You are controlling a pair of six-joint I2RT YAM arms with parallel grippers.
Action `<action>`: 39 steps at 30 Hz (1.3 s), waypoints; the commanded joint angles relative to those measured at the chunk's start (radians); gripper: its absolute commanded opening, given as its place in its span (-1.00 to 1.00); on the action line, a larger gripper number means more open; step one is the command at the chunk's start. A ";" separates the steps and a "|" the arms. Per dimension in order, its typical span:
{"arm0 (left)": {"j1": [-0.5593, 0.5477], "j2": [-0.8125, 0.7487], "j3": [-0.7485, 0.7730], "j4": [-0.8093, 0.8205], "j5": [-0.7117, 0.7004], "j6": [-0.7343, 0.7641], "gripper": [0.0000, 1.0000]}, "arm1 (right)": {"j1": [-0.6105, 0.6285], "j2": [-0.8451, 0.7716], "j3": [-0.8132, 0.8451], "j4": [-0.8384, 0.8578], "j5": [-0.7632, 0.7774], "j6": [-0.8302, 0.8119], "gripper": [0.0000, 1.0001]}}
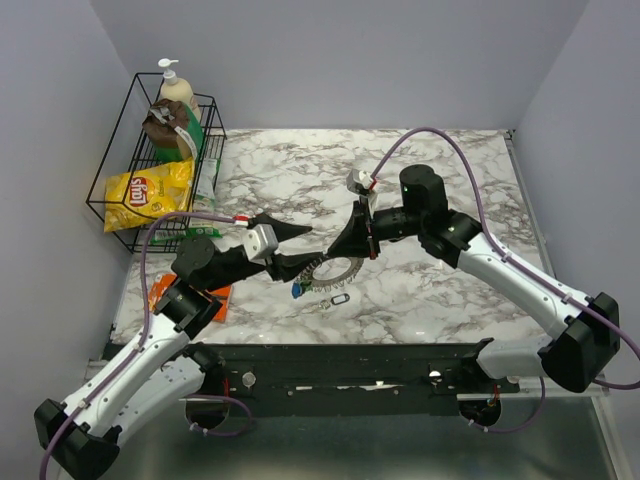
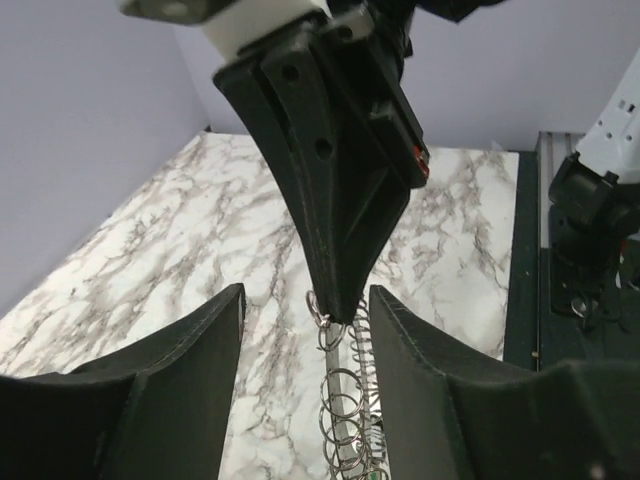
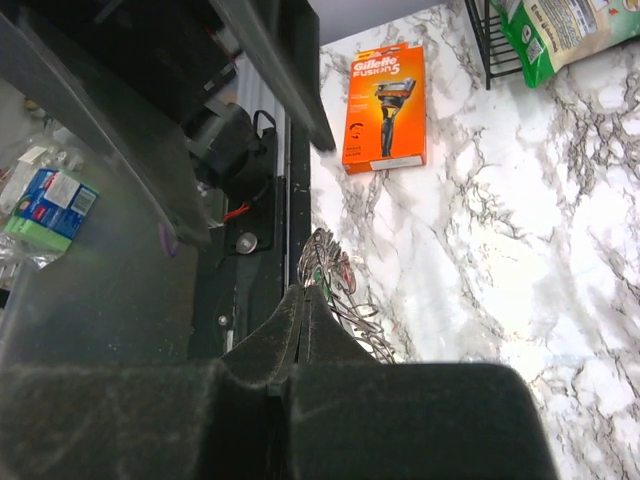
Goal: Put the keys on the keyring
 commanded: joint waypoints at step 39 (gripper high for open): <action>0.233 0.057 0.132 -0.096 0.653 0.015 -0.15 | 0.006 -0.189 -0.198 0.361 -0.289 -0.306 -0.99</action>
